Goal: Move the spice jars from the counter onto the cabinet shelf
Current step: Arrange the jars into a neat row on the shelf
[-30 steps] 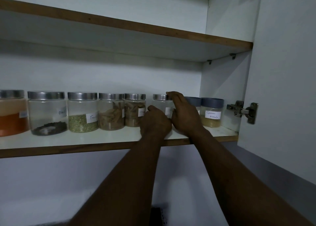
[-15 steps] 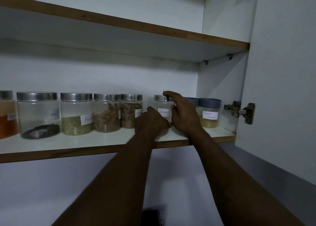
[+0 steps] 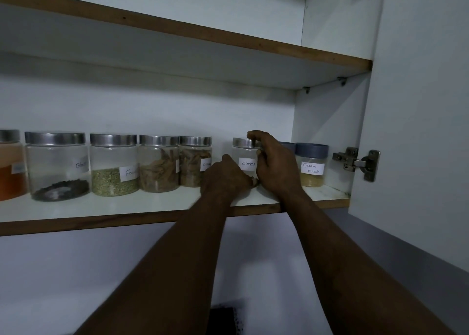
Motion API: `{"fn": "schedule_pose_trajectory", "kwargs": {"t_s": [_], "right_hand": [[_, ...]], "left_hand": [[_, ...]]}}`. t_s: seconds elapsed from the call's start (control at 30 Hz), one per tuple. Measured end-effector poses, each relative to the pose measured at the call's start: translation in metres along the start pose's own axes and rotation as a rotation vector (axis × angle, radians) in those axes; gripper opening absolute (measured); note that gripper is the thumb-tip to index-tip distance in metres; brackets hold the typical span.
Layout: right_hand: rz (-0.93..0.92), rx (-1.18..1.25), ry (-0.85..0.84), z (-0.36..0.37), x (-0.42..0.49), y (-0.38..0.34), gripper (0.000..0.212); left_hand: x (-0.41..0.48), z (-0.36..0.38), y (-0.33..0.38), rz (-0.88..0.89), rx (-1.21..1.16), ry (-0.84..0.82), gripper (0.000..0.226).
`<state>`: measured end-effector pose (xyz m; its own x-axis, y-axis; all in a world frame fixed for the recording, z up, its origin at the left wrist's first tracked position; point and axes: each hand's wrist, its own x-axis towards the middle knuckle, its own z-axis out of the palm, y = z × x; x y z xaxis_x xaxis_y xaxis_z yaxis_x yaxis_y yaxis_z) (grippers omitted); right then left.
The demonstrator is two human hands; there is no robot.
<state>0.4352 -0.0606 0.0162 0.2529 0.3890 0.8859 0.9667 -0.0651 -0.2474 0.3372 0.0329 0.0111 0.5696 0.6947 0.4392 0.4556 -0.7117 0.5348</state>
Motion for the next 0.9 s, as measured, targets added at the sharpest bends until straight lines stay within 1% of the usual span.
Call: {"fn": "schedule_pose_trajectory", "kwargs": {"t_s": [0.1, 0.17, 0.27, 0.37, 0.47, 0.53, 0.63, 0.7, 0.8, 0.9], "right_hand": [[-0.003, -0.001, 0.035, 0.0, 0.0, 0.0, 0.052], [-0.021, 0.004, 0.058, 0.0, -0.001, 0.001, 0.051], [-0.103, -0.02, 0.106, -0.001, -0.001, 0.0, 0.045], [-0.195, -0.037, 0.124, 0.003, -0.003, -0.006, 0.038], [-0.23, 0.014, 0.038, 0.017, -0.003, -0.027, 0.039], [-0.225, 0.037, -0.076, 0.031, -0.002, -0.045, 0.051], [-0.138, 0.031, -0.235, 0.05, 0.004, -0.063, 0.077], [-0.069, 0.019, -0.294, 0.057, 0.009, -0.066, 0.084], [-0.017, 0.008, -0.314, 0.059, 0.01, -0.061, 0.083], [-0.047, -0.016, -0.221, 0.056, 0.008, -0.059, 0.076]], "left_hand": [[-0.004, -0.004, 0.002, -0.032, -0.055, -0.017, 0.087], [-0.008, -0.008, 0.003, -0.039, -0.112, -0.017, 0.08], [-0.015, -0.017, -0.005, -0.025, -0.103, 0.025, 0.047], [-0.022, -0.032, -0.024, -0.034, -0.016, 0.079, 0.032], [-0.032, -0.053, -0.045, -0.031, 0.113, 0.163, 0.029], [-0.036, -0.06, -0.054, 0.008, 0.142, 0.195, 0.022], [-0.042, -0.06, -0.053, 0.047, 0.146, 0.242, 0.027], [-0.046, -0.057, -0.05, 0.055, 0.152, 0.281, 0.029], [-0.048, -0.055, -0.048, 0.045, 0.141, 0.301, 0.029], [-0.048, -0.056, -0.047, -0.024, 0.085, 0.31, 0.028]]}}
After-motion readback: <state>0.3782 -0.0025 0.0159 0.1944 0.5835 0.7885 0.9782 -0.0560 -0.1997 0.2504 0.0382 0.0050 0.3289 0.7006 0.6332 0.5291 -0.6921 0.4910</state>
